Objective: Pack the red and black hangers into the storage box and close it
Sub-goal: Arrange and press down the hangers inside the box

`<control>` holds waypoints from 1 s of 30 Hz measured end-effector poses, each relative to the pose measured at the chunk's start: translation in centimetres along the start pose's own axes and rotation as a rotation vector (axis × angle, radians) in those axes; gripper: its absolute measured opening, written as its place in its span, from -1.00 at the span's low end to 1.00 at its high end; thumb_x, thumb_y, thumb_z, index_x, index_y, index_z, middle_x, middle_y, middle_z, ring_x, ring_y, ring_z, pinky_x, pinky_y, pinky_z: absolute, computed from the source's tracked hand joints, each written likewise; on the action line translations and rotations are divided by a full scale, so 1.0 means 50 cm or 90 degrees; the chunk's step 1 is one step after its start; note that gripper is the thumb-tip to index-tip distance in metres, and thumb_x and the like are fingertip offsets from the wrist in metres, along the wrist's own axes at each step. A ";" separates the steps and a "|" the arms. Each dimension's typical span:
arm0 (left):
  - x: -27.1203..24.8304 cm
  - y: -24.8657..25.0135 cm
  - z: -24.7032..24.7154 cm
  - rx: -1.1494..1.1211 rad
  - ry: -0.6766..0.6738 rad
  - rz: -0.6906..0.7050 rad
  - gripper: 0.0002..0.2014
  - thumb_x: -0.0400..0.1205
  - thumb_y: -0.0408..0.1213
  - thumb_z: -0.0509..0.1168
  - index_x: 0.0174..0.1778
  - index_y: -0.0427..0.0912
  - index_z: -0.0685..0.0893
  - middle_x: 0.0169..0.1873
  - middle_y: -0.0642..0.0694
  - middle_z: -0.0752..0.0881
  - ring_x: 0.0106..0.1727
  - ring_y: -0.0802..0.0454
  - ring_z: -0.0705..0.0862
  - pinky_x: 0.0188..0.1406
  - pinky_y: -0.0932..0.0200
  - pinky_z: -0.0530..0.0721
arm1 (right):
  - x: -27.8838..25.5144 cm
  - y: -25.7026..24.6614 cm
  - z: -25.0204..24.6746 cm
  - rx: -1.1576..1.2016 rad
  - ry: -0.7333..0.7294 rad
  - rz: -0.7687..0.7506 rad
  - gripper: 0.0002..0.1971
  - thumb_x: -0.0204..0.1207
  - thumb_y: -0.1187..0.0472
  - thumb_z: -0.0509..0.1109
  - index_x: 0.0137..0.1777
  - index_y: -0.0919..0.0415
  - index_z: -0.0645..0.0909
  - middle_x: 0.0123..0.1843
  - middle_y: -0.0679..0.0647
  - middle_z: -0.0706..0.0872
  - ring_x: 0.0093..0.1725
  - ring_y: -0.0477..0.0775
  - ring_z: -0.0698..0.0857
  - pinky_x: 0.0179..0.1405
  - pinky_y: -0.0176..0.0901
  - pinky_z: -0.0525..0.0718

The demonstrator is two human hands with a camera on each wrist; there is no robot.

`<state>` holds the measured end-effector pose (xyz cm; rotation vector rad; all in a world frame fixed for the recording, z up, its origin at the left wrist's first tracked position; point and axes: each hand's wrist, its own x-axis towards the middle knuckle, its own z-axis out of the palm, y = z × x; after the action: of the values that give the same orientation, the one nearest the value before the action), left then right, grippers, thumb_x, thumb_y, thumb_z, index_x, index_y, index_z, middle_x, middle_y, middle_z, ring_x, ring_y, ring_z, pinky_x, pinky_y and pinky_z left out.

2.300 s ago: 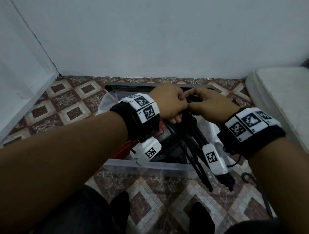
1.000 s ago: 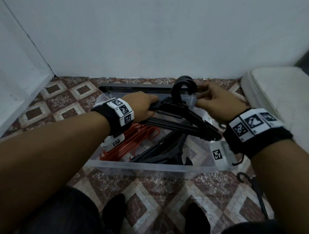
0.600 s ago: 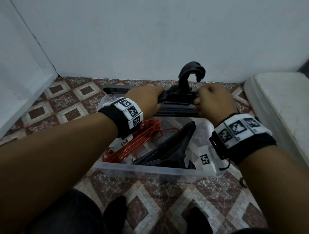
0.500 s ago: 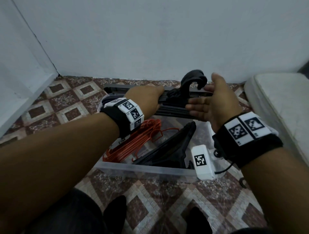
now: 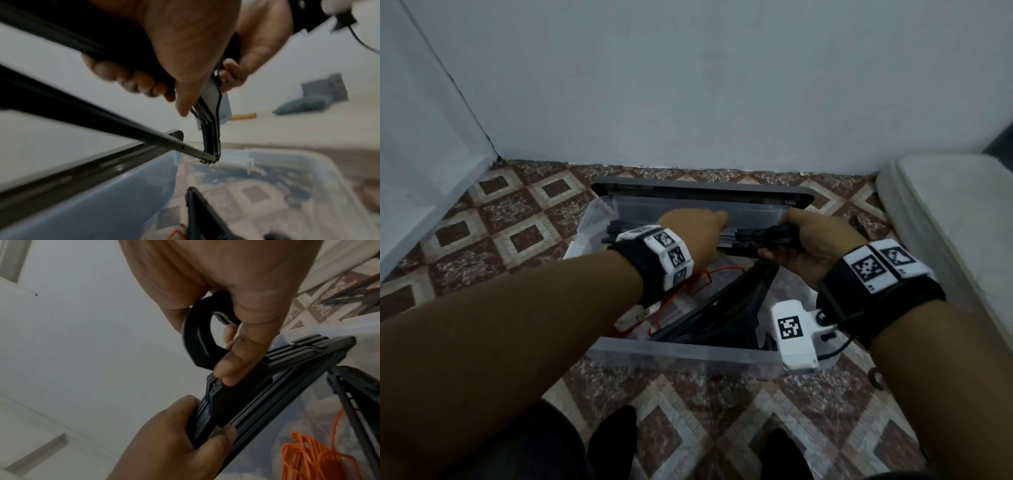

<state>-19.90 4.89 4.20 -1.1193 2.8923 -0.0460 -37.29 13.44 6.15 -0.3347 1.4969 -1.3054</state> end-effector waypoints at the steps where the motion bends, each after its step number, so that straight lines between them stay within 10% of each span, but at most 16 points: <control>1: 0.002 -0.005 0.003 -0.035 -0.055 -0.008 -0.63 0.60 0.04 0.38 0.15 -0.10 0.45 -0.24 -0.02 0.53 -0.36 0.01 0.45 -0.42 0.15 0.38 | 0.003 0.005 0.000 -0.013 -0.004 -0.012 -0.88 0.55 0.36 0.38 0.06 0.36 0.66 -0.14 0.31 0.75 -0.34 0.24 0.82 -0.44 -0.04 0.78; 8: -0.009 -0.035 0.028 -0.234 -0.242 -0.036 -0.44 0.44 0.13 0.54 0.11 -0.16 0.49 -0.26 0.09 0.68 -0.31 0.05 0.67 -0.21 0.14 0.56 | 0.025 0.044 0.004 -0.103 -0.086 -0.065 -0.57 0.55 0.44 0.38 -0.56 0.18 0.69 -0.42 0.15 0.69 -0.30 0.14 0.79 -0.17 0.23 0.84; 17: -0.026 -0.046 0.102 -0.674 -0.396 -0.131 -0.86 0.67 -0.35 0.36 0.09 -0.31 0.64 -0.44 -0.03 0.77 -0.38 0.07 0.78 -0.41 0.24 0.72 | 0.056 0.080 -0.022 -0.144 -0.115 -0.029 -0.88 0.59 0.50 0.33 -0.08 0.29 0.60 -0.11 0.26 0.66 -0.19 0.21 0.75 -0.17 0.19 0.84; 24: -0.011 -0.049 0.170 -0.543 -0.362 -0.136 -0.91 0.64 -0.26 0.39 -0.03 -0.19 0.71 -0.30 -0.20 0.80 -0.22 -0.22 0.80 -0.13 -0.13 0.83 | 0.097 0.081 -0.049 -0.258 -0.053 0.083 -0.94 0.55 0.33 0.48 -0.11 0.21 0.65 -0.11 0.21 0.75 -0.24 0.18 0.78 -0.23 0.01 0.78; 30: 0.022 -0.031 0.210 -0.215 -0.230 0.006 -0.74 0.62 -0.05 0.36 0.16 -0.07 0.71 -0.07 -0.02 0.75 0.05 -0.10 0.70 -0.09 0.23 0.48 | 0.193 0.031 -0.090 -0.259 0.125 0.057 -0.54 0.64 0.09 0.38 0.47 0.28 0.50 -0.02 0.18 0.69 -0.12 0.24 0.79 -0.23 0.07 0.78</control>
<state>-19.17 2.83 -6.26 -1.0245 2.6345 0.5994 -44.14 9.08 -0.93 -0.4025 1.9254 -0.9788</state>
